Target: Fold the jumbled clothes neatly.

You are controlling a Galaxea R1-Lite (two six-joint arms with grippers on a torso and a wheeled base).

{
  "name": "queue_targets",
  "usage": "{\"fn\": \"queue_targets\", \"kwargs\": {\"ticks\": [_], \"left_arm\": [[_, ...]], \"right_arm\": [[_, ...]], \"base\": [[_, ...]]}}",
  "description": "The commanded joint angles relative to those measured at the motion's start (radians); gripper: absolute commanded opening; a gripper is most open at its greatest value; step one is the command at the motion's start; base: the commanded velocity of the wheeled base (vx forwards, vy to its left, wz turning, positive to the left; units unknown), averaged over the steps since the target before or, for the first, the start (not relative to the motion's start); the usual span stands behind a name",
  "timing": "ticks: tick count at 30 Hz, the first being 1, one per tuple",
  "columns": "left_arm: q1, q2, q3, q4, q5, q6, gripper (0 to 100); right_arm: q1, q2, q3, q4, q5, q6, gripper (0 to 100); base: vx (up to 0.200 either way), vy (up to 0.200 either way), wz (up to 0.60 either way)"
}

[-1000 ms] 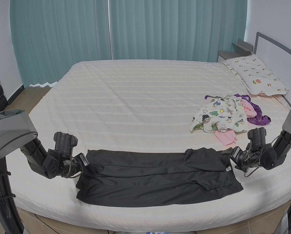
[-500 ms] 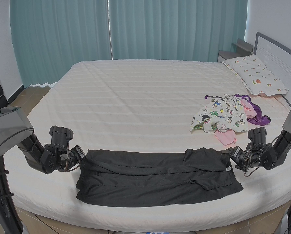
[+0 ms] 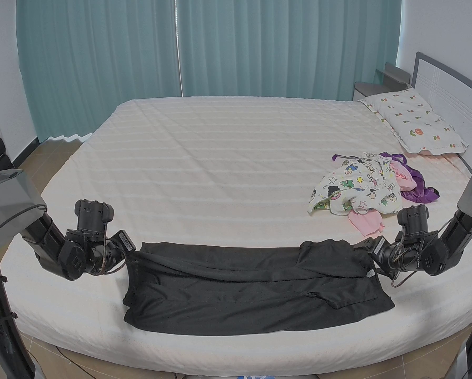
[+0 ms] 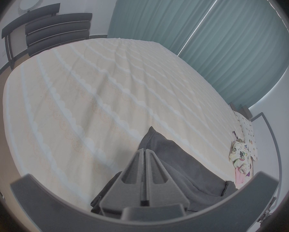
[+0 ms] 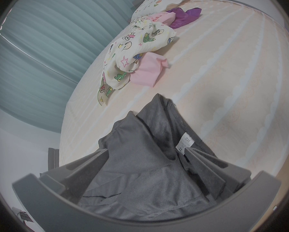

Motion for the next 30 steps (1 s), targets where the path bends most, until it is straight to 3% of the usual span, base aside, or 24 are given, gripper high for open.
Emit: {"fn": "queue_targets", "kwargs": {"ticks": [1,8,17,20,30], "left_arm": [[-0.002,-0.005,-0.008,-0.002,0.0,-0.014,0],[-0.002,-0.008,-0.012,-0.003,0.0,-0.018,0],[-0.002,-0.002,-0.011,-0.023,0.0,-0.02,0],[0.0,-0.004,-0.011,-0.023,0.0,-0.02,0],[-0.002,-0.004,-0.014,-0.023,0.0,-0.02,0]], "right_arm": [[0.031,-0.008,0.004,0.015,-0.01,0.003,100],[0.072,-0.031,0.007,0.054,-0.028,0.015,100],[0.149,-0.014,0.004,0.056,-0.046,0.092,100],[0.152,0.029,-0.022,0.056,-0.088,0.111,100],[0.154,0.067,-0.042,0.051,-0.128,0.13,100]], "base": [[0.0,0.0,0.0],[0.0,0.0,0.0],[0.0,0.0,0.0],[0.0,0.0,0.0],[0.0,0.0,0.0]]}}
